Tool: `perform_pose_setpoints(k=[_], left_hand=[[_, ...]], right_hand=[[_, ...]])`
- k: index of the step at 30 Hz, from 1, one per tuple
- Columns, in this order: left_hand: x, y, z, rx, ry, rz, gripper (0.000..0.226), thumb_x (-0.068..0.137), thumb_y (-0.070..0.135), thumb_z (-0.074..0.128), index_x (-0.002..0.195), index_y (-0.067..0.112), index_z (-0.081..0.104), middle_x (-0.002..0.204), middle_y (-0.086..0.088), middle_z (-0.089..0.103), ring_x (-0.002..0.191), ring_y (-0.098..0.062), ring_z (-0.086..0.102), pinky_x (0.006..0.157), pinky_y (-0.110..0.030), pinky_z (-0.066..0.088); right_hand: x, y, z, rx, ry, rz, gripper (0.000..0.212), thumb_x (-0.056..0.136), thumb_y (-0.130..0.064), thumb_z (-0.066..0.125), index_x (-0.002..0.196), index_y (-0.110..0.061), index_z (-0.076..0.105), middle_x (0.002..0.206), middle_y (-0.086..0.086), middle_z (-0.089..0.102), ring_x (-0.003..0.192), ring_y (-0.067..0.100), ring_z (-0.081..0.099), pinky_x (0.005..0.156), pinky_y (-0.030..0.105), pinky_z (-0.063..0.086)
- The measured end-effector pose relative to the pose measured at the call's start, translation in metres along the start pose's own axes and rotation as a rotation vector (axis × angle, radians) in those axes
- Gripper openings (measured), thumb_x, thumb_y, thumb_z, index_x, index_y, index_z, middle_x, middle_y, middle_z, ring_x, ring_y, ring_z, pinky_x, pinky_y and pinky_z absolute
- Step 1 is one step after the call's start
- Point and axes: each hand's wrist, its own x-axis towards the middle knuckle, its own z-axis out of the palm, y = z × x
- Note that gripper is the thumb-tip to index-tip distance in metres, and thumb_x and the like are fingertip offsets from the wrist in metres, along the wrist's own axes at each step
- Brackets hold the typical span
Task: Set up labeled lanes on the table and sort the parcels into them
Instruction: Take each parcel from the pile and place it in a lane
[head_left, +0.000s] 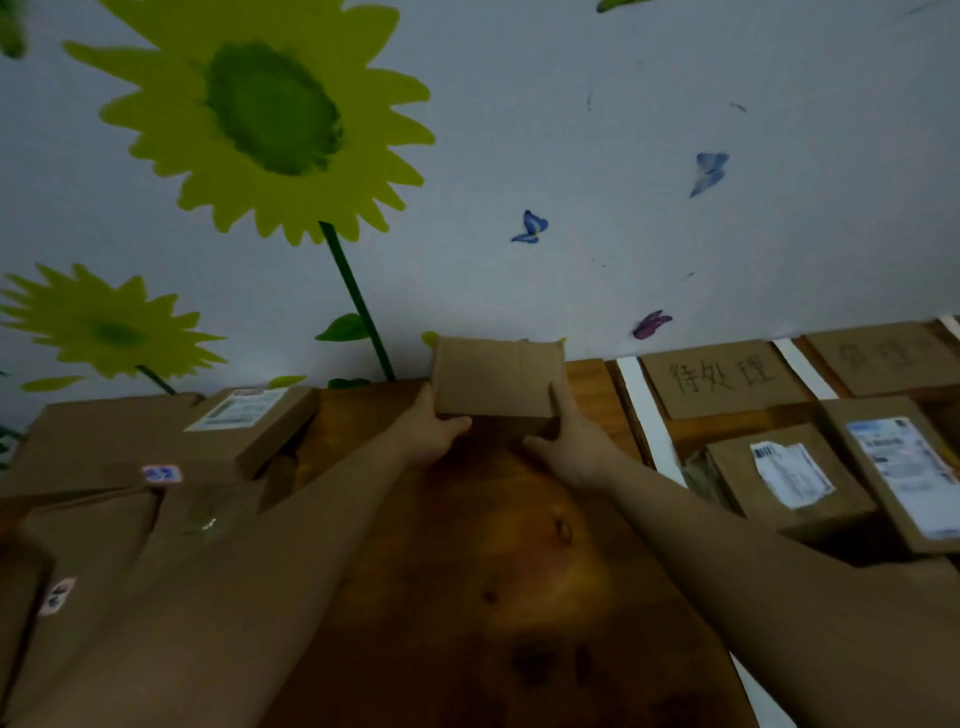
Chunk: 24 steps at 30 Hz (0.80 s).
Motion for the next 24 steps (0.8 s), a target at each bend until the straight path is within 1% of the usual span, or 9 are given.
perform_pose_setpoints(k=[2, 5, 9, 12, 14, 16, 19, 20, 24], left_hand=[[-0.002, -0.003, 0.001, -0.04, 0.019, 0.005, 0.079, 0.088, 0.023, 0.063, 0.149, 0.018, 0.014, 0.145, -0.006, 0.038, 0.129, -0.022, 0.04, 0.107, -0.034, 0.034], [-0.017, -0.004, -0.005, -0.099, 0.12, 0.045, 0.064, 0.084, 0.016, 0.068, 0.139, 0.014, 0.035, 0.132, -0.008, 0.05, 0.108, -0.018, 0.051, 0.087, -0.029, 0.044], [-0.053, -0.002, -0.02, -0.067, 0.246, 0.122, 0.047, 0.084, 0.019, 0.068, 0.127, 0.011, 0.049, 0.111, -0.002, 0.057, 0.081, -0.008, 0.053, 0.06, -0.016, 0.041], [-0.091, 0.0, -0.032, -0.104, 0.28, 0.22, 0.05, 0.085, 0.018, 0.066, 0.131, 0.016, 0.048, 0.111, 0.001, 0.057, 0.081, -0.002, 0.051, 0.059, -0.012, 0.043], [-0.123, 0.0, -0.038, -0.18, 0.264, 0.282, 0.065, 0.083, 0.014, 0.068, 0.14, 0.024, 0.037, 0.111, 0.006, 0.054, 0.085, 0.0, 0.052, 0.063, -0.009, 0.043], [-0.156, -0.002, -0.046, -0.224, 0.24, 0.34, 0.08, 0.079, 0.01, 0.071, 0.144, 0.028, 0.029, 0.113, 0.01, 0.054, 0.097, -0.004, 0.054, 0.074, -0.013, 0.046], [-0.203, -0.006, -0.057, -0.194, 0.269, 0.389, 0.089, 0.073, 0.01, 0.077, 0.144, 0.029, 0.028, 0.12, 0.008, 0.053, 0.111, -0.012, 0.052, 0.094, -0.03, 0.046], [-0.218, -0.007, -0.058, -0.169, 0.3, 0.397, 0.084, 0.073, 0.014, 0.077, 0.142, 0.028, 0.031, 0.121, 0.007, 0.051, 0.109, -0.011, 0.051, 0.093, -0.029, 0.046], [-0.272, -0.007, -0.053, -0.18, 0.47, 0.456, 0.041, 0.086, 0.036, 0.063, 0.122, 0.022, 0.052, 0.1, 0.015, 0.056, 0.08, 0.007, 0.053, 0.058, -0.008, 0.041]], right_hand=[[-0.005, 0.0, 0.003, 0.04, 0.029, -0.023, 0.09, 0.09, -0.029, 0.062, 0.152, -0.031, -0.003, 0.145, 0.013, 0.04, 0.129, 0.031, 0.043, 0.105, 0.042, 0.04], [-0.018, -0.005, 0.005, 0.105, 0.115, -0.085, 0.085, 0.09, -0.024, 0.062, 0.152, -0.032, 0.005, 0.149, 0.01, 0.032, 0.133, 0.03, 0.038, 0.109, 0.047, 0.036], [-0.045, -0.022, 0.003, 0.259, 0.281, -0.18, 0.086, 0.087, -0.015, 0.063, 0.152, -0.029, 0.007, 0.128, -0.007, 0.043, 0.12, 0.016, 0.045, 0.095, 0.027, 0.04], [-0.07, -0.042, 0.001, 0.356, 0.333, -0.182, 0.083, 0.087, -0.015, 0.063, 0.151, -0.027, 0.011, 0.117, -0.011, 0.044, 0.108, 0.011, 0.047, 0.086, 0.027, 0.043], [-0.092, -0.055, 0.003, 0.404, 0.338, -0.209, 0.072, 0.088, -0.016, 0.062, 0.148, -0.024, 0.023, 0.116, -0.009, 0.047, 0.105, 0.013, 0.051, 0.082, 0.027, 0.046], [-0.118, -0.068, 0.008, 0.43, 0.348, -0.265, 0.062, 0.088, -0.017, 0.063, 0.141, -0.026, 0.033, 0.114, -0.011, 0.049, 0.099, 0.008, 0.053, 0.075, 0.02, 0.046], [-0.16, -0.082, 0.015, 0.439, 0.35, -0.359, 0.065, 0.082, -0.018, 0.069, 0.138, -0.03, 0.037, 0.106, -0.025, 0.05, 0.094, -0.002, 0.053, 0.071, 0.012, 0.042], [-0.174, -0.085, 0.017, 0.422, 0.357, -0.389, 0.069, 0.081, -0.016, 0.07, 0.139, -0.03, 0.035, 0.108, -0.026, 0.049, 0.096, -0.003, 0.052, 0.071, 0.01, 0.042], [-0.229, -0.092, 0.024, 0.487, 0.434, -0.388, 0.077, 0.086, -0.014, 0.067, 0.147, -0.031, 0.023, 0.116, -0.017, 0.045, 0.094, -0.002, 0.052, 0.062, 0.005, 0.048]])
